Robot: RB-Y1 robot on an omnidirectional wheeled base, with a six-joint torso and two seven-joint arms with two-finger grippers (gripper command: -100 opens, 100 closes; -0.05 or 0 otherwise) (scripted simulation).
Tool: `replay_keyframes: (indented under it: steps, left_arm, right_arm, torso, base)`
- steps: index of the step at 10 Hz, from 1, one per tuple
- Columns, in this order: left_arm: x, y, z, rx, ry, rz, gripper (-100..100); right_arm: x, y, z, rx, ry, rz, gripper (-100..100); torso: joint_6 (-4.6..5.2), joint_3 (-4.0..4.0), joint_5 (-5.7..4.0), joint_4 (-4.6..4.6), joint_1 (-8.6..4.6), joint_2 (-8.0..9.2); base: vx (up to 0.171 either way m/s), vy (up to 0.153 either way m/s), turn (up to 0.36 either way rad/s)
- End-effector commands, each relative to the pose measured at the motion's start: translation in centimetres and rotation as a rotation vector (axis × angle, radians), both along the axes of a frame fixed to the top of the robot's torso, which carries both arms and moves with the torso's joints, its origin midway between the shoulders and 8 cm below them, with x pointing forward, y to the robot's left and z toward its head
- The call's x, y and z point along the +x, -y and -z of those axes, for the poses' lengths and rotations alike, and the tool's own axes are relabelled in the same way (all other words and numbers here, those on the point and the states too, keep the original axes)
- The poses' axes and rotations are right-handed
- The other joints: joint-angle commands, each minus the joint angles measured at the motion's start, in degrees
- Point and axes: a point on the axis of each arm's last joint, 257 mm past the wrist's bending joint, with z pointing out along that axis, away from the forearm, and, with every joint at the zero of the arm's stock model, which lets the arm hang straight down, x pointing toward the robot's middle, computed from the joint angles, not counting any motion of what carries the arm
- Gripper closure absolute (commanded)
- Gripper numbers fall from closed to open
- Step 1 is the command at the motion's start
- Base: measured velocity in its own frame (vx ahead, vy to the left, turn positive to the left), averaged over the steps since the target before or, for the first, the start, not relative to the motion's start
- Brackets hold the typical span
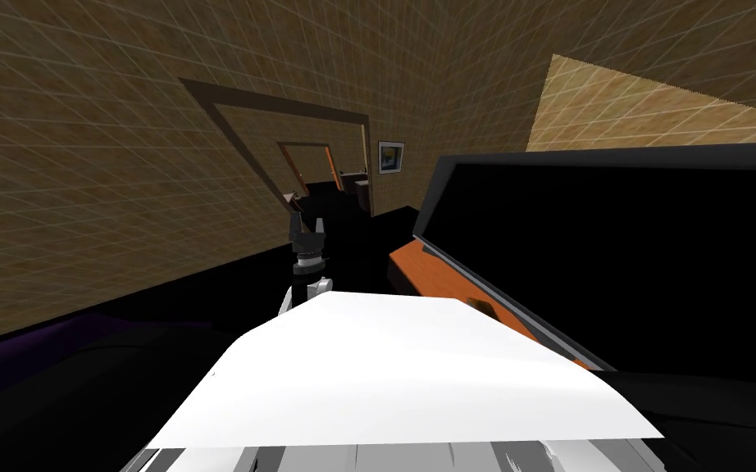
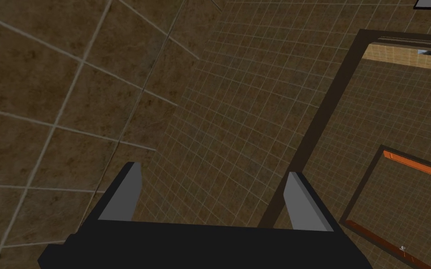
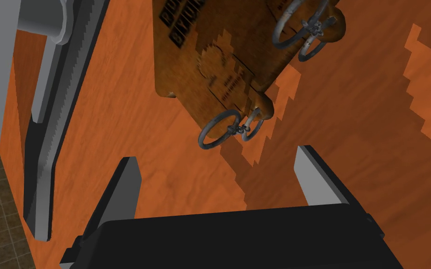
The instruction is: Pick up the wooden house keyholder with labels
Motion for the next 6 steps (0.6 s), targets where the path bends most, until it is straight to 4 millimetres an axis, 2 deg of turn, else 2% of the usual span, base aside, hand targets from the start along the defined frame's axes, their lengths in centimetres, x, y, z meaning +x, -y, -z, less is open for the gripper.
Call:
replay_keyframes:
  steps: [1, 2, 3, 4, 6]
  left_arm:
    - [0.0, 0.0, 0.0, 0.000, 0.000, 0.000, 0]
    - [0.0, 0.0, 0.0, 0.000, 0.000, 0.000, 0]
    - [0.0, 0.0, 0.0, 0.000, 0.000, 0.000, 0]
    - [0.0, 0.0, 0.0, 0.000, 0.000, 0.000, 0]
    - [0.0, 0.0, 0.0, 0.000, 0.000, 0.000, 0]
  right_arm:
    - [2.0, -0.5, 0.3, -0.001, -0.005, -0.026, -100]
    - [3.6, -0.9, 0.3, -0.003, -0.003, -0.045, -100]
    - [3.8, -0.9, 0.3, -0.003, -0.001, -0.046, -100]
    - [5.2, -1.2, 0.2, -0.005, -0.002, -0.064, -100]
    - [5.2, -1.2, 0.2, -0.005, -0.002, -0.064, -100]
  torso:
    - [0.00, 0.00, 0.00, 0.00, 0.00, 0.00]
    - [0.01, -0.02, 0.01, -0.01, 0.06, -0.04]
    - [-0.01, -0.01, 0.01, 0.00, 0.01, -0.01]
    - [-0.02, -0.01, 0.00, 0.00, -0.02, -0.03]
    - [0.00, 0.03, -0.01, 0.01, -0.07, 0.06]
  base:
    - [-0.006, 0.023, -0.220]
    - [-0.020, 0.003, -0.153]
    - [-0.010, -0.008, 0.010]
    - [-0.033, -0.015, -0.084]
    - [-0.018, -0.009, -0.040]
